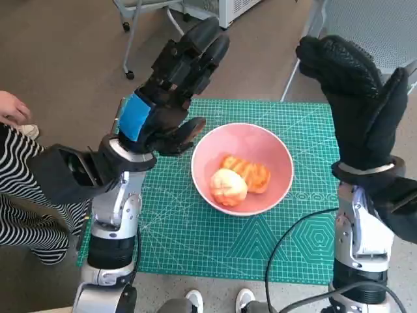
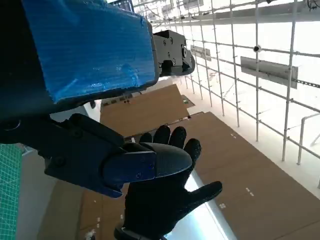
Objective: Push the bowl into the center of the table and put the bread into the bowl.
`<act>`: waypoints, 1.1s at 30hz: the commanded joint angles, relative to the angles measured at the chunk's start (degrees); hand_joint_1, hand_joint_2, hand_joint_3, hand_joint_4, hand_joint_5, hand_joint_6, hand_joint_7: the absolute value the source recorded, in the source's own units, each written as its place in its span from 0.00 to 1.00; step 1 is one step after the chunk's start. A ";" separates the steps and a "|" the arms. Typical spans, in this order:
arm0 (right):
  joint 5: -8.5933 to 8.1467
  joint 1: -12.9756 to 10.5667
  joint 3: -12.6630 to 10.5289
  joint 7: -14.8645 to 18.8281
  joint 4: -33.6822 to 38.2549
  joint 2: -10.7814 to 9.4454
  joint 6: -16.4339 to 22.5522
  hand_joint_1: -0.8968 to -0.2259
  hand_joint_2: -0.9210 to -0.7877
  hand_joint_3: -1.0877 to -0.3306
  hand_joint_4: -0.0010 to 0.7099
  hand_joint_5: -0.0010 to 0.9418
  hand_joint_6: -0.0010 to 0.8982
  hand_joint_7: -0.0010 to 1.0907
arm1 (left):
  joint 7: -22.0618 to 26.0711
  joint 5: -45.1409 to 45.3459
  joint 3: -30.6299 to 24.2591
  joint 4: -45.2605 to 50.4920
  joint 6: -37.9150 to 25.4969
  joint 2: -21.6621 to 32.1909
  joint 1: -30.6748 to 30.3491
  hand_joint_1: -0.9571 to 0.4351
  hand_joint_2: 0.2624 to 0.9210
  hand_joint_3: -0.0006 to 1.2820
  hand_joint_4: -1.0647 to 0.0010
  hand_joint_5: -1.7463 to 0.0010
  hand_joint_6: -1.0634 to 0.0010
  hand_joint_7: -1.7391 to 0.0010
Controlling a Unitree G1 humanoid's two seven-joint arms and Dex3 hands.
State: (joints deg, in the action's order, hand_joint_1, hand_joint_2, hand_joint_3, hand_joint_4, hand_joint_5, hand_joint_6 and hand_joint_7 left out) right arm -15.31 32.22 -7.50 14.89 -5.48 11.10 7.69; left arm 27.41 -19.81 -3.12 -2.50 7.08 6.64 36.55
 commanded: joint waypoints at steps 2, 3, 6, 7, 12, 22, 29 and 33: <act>1.02 -0.51 0.23 -0.28 0.75 0.23 -0.39 0.31 0.00 0.60 0.30 0.00 0.10 0.48 | 0.14 0.17 0.27 1.30 -0.44 0.58 -0.80 0.19 1.00 0.41 0.96 0.99 1.00 0.83; 1.02 -0.52 0.24 -0.29 0.77 0.22 -0.39 0.31 0.00 0.60 0.30 0.00 0.10 0.48 | 0.17 0.07 0.25 1.38 -0.55 0.60 -0.82 0.19 1.00 0.41 0.96 0.99 1.00 0.83; 0.98 -0.53 0.23 -0.30 0.90 0.18 -0.36 0.31 0.00 0.60 0.30 0.00 0.10 0.48 | 0.25 -0.02 0.21 1.50 -0.73 0.68 -0.85 0.20 1.00 0.40 0.96 0.99 1.00 0.83; 0.95 -0.54 0.22 -0.29 0.97 0.17 -0.35 0.31 0.00 0.60 0.30 0.00 0.10 0.48 | 0.27 -0.01 0.20 1.54 -0.75 0.71 -0.86 0.20 1.00 0.40 0.96 0.99 1.00 0.83; 0.96 -0.58 0.22 -0.34 1.22 0.13 -0.29 0.32 0.00 0.60 0.30 0.00 0.10 0.48 | 0.11 0.33 0.14 1.54 -0.55 0.90 -0.86 0.22 1.00 0.37 0.96 0.99 1.00 0.83; 0.92 -0.72 0.43 -0.37 1.60 -0.08 -0.11 0.35 0.00 0.59 0.30 0.00 0.10 0.49 | -0.64 0.01 -0.59 1.72 -0.91 1.16 -0.89 0.28 0.94 0.29 0.96 0.98 1.00 0.79; 0.60 -1.04 0.30 -0.17 1.59 0.07 -0.09 0.35 0.00 0.59 0.30 0.00 0.09 0.50 | -3.47 1.37 -0.98 1.14 1.42 -0.22 -1.53 0.65 0.66 0.50 0.98 0.82 1.00 0.65; 0.46 -1.01 0.20 -0.06 1.81 0.12 -0.04 0.34 0.00 0.59 0.30 0.00 0.09 0.50 | -4.37 2.30 -0.51 0.98 2.32 -0.75 -1.61 0.70 0.63 0.54 0.99 0.76 1.00 0.61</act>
State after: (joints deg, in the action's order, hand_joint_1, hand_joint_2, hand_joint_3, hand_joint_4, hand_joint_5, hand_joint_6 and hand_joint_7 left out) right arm -15.37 32.21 -7.20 14.83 -4.50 11.08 7.89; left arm 23.68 -18.34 -3.82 -1.50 8.17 6.33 35.48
